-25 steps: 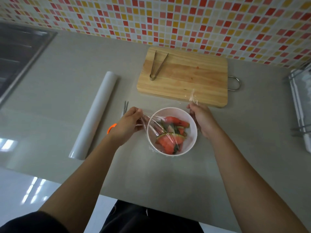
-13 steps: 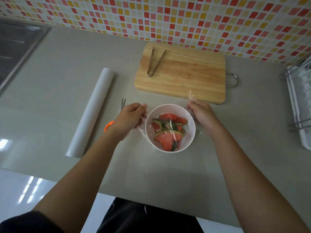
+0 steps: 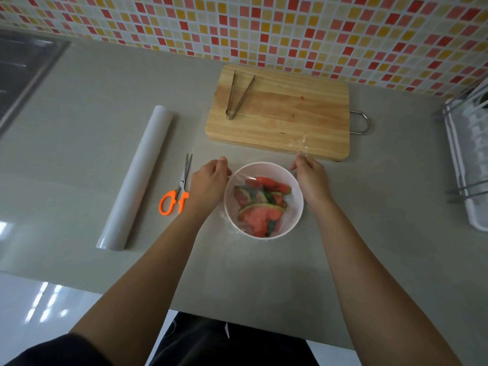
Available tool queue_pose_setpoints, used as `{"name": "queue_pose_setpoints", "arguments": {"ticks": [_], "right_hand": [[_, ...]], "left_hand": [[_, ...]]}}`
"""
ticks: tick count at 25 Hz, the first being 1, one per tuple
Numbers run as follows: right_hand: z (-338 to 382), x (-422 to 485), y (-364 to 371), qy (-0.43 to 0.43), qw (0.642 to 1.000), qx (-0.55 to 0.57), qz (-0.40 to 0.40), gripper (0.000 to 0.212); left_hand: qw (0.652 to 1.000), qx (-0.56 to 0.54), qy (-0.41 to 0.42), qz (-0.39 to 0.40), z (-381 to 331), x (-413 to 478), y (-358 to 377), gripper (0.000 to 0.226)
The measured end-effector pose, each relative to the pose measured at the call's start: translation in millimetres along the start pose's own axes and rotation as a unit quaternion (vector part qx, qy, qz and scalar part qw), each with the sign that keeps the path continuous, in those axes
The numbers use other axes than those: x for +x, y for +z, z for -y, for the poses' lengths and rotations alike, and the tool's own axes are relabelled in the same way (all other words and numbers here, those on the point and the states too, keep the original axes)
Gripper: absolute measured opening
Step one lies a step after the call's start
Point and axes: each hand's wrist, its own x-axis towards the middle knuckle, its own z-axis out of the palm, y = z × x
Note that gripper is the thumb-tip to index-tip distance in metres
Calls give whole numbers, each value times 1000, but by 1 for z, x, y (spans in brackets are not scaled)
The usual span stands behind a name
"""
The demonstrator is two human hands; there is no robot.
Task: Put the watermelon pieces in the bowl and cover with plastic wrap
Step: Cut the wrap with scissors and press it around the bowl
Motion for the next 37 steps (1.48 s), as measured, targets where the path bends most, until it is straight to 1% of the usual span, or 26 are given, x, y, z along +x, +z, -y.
{"name": "queue_pose_setpoints", "arguments": {"ticks": [1,2,3,4,6,7,9,12,15,20,23,25,27,30,32,34,36,37], "right_hand": [[1,1,0,11,1000,8,8,41],[2,1,-1,18,1000,8,14,41],[2,1,-2,20,1000,1,17,42],[2,0,-2,16,1000,-9,18,43],[2,-2,-3,5,1000,-26,17,44],[3,-3,-4,1,999,-32,15,44],[5,-4,-7,-3,999,-45,14,43],[7,-2,-12,2,999,-42,20,42],[9,-2,-13,21,1000,-17,5,43],[10,-5,-12,43,999,10,7,42],[13,-4,-9,82,993,88,9,42],[14,-4,-4,107,985,137,-4,42],[14,-6,1,123,980,157,-18,41],[11,-6,5,129,980,150,-26,40],[9,-5,6,133,981,136,-27,38],[7,-5,7,138,983,118,-36,30],[6,-6,8,141,983,97,-65,18],[6,-7,9,149,982,88,-79,26]], "left_hand": [[999,-30,-15,12,-4,1,0,47],[999,-37,-16,18,-7,2,-1,48],[1000,-11,2,20,-9,3,-1,48],[998,42,36,17,-10,3,0,47],[983,143,118,6,-10,2,2,41],[975,163,151,5,-9,2,2,38],[966,172,190,12,-8,5,1,35],[964,164,207,10,-8,4,1,32],[966,135,219,-5,-5,0,2,31],[980,87,181,12,-4,4,-1,36],[979,94,178,17,-6,6,1,36],[981,90,174,12,-4,7,2,36],[984,78,161,4,-1,9,4,36],[995,34,90,2,5,12,8,36],[999,-47,17,14,11,13,14,37],[987,-148,-51,22,14,9,20,36],[972,-212,-96,17,14,4,24,36],[968,-226,-108,14,15,3,25,37]]}}
